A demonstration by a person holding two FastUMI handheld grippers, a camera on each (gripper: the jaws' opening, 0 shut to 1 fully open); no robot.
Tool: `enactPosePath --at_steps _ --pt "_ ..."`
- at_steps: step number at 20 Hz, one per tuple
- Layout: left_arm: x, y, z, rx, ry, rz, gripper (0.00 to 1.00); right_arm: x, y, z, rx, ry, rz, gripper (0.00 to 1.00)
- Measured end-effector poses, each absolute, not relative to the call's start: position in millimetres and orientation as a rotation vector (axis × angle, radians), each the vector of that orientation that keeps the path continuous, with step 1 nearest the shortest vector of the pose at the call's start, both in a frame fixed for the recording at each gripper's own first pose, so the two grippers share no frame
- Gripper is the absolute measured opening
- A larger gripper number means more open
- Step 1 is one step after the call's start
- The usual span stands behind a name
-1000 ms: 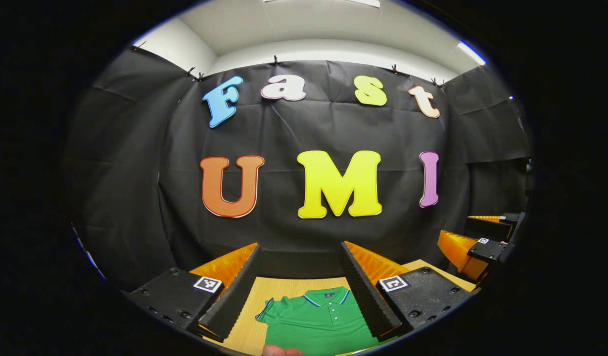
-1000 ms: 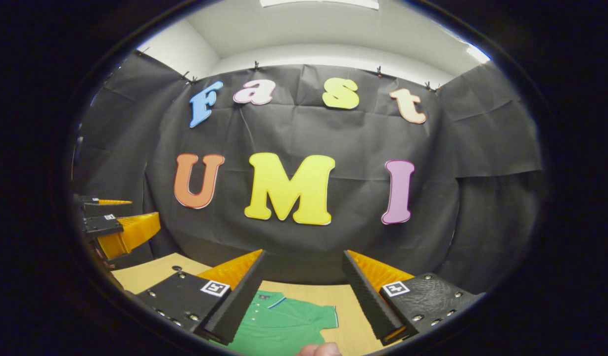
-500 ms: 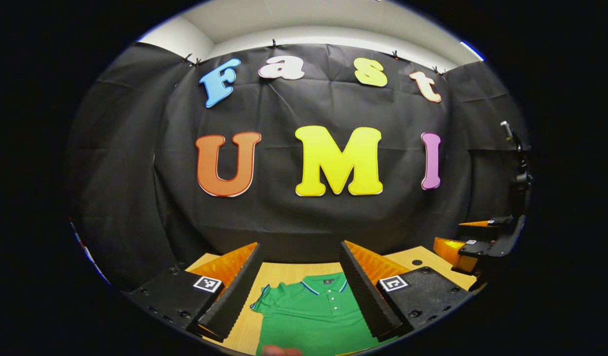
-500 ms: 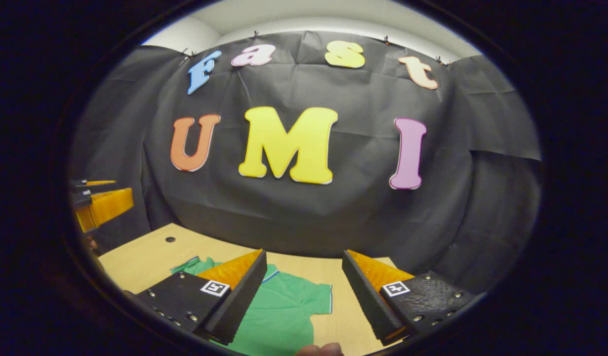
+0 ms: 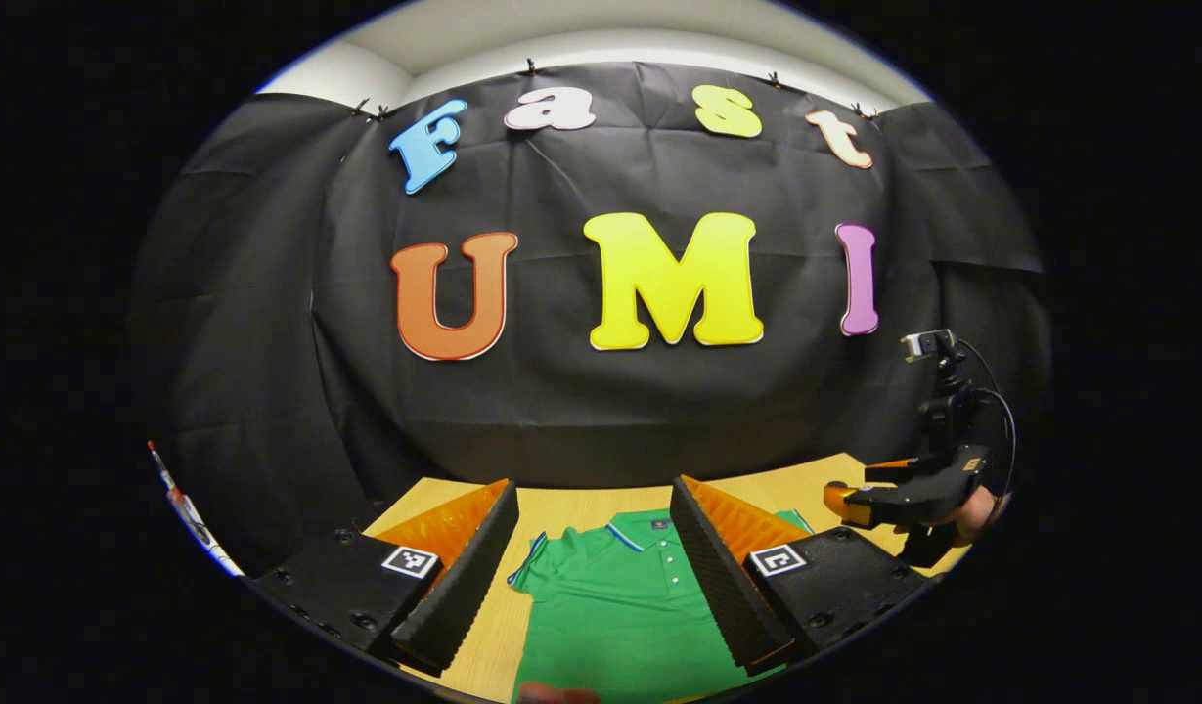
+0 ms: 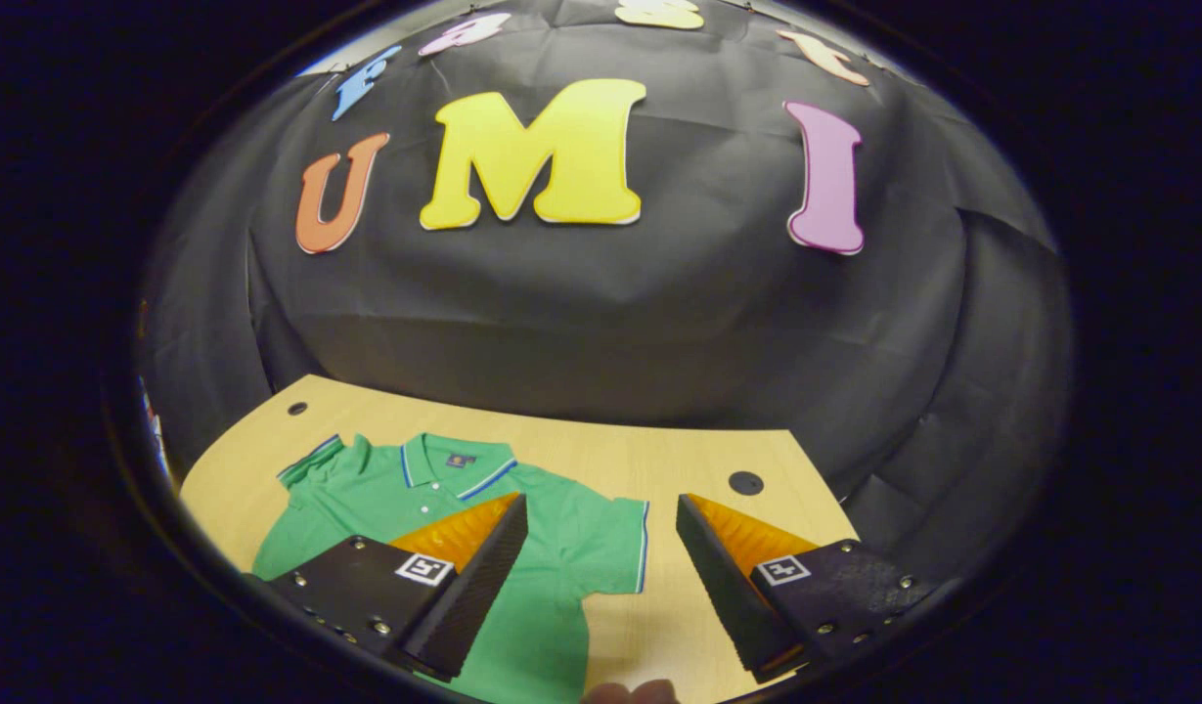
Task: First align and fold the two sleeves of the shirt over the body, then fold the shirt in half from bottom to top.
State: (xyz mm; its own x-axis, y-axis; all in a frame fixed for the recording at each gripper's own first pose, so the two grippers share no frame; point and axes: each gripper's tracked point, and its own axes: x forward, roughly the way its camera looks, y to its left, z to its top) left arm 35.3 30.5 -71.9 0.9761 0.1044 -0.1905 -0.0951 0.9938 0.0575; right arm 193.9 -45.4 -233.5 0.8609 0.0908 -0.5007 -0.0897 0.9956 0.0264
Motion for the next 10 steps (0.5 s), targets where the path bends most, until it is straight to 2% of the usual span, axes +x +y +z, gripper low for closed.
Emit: enactPosePath --at_steps 7,8,10 --pt "28 34 -89 0.055 0.264 0.155 0.99 254 -48 -322 -0.034 0.632 0.116 0.96" --pt "27 33 -91 0.052 0.271 0.157 1.0 262 -48 -331 -0.022 0.646 0.114 0.94" --pt "28 30 -98 0.043 0.287 0.164 1.0 274 -53 -346 -0.01 0.662 0.103 0.96"
